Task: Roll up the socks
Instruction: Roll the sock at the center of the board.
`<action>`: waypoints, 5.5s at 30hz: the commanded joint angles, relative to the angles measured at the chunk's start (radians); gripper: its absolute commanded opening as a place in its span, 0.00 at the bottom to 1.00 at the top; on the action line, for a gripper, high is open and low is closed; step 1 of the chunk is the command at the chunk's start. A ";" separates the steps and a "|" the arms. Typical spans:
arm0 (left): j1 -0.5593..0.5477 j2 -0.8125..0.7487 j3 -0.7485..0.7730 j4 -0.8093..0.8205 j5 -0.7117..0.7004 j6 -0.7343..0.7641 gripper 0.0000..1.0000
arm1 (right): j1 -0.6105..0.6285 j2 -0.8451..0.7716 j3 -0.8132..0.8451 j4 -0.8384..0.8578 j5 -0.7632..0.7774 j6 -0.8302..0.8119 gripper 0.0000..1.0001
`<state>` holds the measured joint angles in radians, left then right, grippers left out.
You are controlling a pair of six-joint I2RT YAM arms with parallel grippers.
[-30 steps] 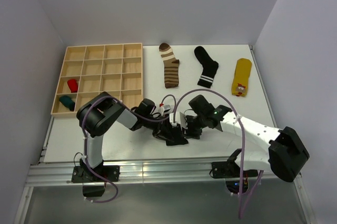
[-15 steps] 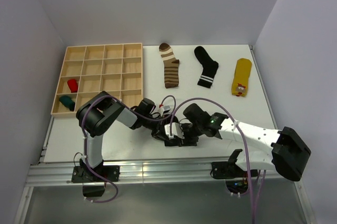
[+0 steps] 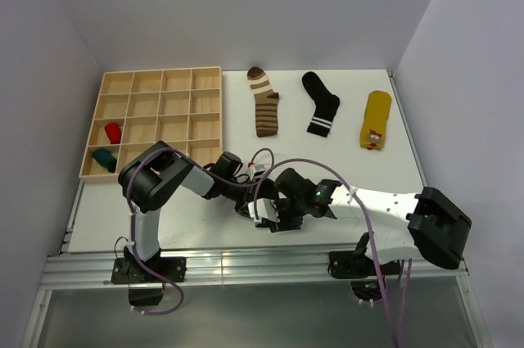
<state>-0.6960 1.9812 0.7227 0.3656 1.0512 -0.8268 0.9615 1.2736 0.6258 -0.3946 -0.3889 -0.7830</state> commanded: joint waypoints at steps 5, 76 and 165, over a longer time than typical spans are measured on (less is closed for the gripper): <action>0.004 0.045 0.009 -0.129 -0.086 0.069 0.00 | 0.017 0.101 0.015 0.062 0.081 0.044 0.37; -0.413 -0.315 -0.101 0.202 -1.044 0.589 0.47 | -0.448 1.041 0.904 -1.021 -0.369 -0.205 0.18; -0.010 0.002 0.152 -0.039 -0.212 0.000 0.31 | -0.073 0.092 -0.046 0.065 0.154 -0.044 0.16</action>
<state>-0.7074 2.0262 0.8272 0.4496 0.9436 -0.9604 0.8841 1.3308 0.5900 -0.2642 -0.2710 -0.8051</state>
